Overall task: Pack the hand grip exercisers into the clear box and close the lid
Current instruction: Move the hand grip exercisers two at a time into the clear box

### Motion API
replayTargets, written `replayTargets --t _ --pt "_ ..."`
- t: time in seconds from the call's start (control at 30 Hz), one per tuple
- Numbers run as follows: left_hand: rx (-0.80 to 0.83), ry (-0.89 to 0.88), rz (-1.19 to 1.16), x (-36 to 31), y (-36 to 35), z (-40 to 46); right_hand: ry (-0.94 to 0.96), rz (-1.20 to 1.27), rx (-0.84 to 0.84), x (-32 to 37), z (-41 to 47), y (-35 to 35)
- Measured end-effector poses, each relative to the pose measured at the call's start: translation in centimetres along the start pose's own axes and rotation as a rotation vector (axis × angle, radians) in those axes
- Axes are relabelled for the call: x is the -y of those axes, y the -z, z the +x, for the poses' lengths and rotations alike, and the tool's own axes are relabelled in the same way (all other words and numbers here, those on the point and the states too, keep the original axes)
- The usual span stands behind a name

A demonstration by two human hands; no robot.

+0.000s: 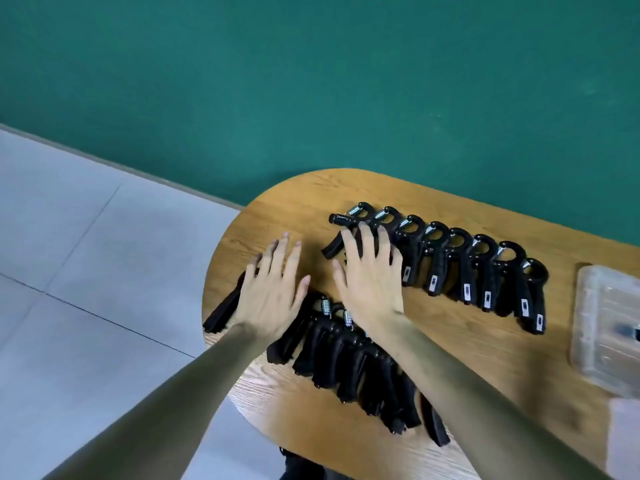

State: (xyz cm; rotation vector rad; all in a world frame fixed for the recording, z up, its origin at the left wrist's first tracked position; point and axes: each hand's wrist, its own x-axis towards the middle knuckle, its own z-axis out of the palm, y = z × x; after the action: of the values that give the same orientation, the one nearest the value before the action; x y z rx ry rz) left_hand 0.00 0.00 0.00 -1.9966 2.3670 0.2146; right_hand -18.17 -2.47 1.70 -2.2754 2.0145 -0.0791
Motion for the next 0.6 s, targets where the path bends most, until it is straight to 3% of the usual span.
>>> replayTargets --t 0.23,0.6 --pt "-0.017 0.106 -0.034 4.0 -3.5 0.7 0.06 -0.072 0.08 2.2 3.2 -5.0" --pt "0.158 0.209 -0.15 6.2 -6.7 -1.1 0.054 -0.177 0.135 3.7 7.1 -8.3"
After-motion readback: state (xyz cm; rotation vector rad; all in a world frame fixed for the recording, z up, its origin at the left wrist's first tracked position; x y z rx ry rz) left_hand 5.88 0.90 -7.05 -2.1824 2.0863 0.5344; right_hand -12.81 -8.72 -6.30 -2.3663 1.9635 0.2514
